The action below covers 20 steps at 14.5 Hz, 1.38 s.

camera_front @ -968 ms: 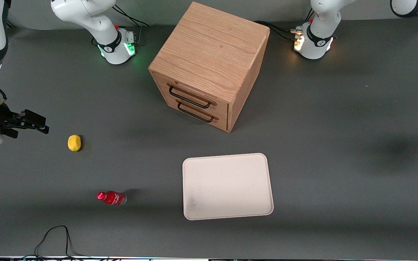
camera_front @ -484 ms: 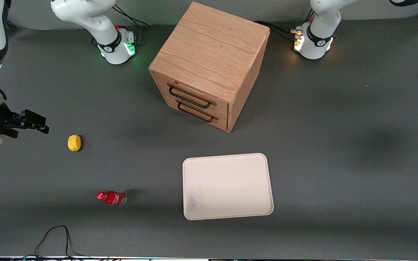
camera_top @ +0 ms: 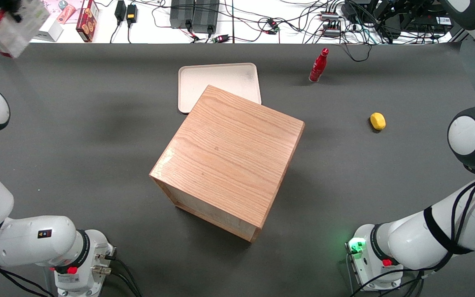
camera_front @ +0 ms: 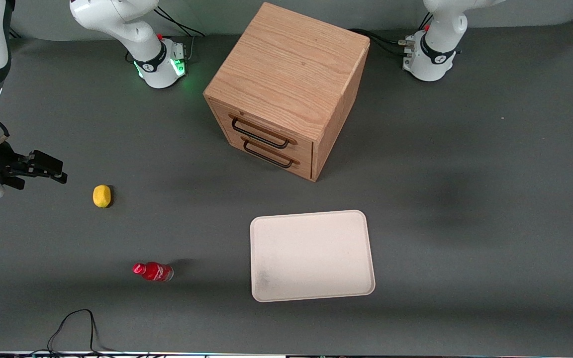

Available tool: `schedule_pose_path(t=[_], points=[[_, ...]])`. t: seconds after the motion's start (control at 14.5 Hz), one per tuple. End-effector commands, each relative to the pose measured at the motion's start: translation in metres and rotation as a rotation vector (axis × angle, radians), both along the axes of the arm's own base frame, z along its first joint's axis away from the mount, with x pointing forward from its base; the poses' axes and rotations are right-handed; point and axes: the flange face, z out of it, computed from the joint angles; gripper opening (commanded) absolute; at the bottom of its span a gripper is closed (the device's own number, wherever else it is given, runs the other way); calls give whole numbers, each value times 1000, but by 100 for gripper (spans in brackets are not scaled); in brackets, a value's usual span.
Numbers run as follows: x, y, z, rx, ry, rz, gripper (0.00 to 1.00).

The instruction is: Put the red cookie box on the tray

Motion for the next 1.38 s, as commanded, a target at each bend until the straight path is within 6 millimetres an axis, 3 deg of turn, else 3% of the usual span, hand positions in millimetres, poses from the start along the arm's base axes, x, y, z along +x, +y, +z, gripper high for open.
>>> schedule_pose_path(t=[0.0, 0.35, 0.76, 1.11, 1.31], points=[[-11, -68, 8, -14, 0, 124, 0], [-15, -207, -2, -10, 3, 181, 0], [-35, -341, -17, -35, -10, 300, 0], [-43, -411, -28, -93, -34, 321, 0], [-32, -424, -56, -101, -36, 331, 0]])
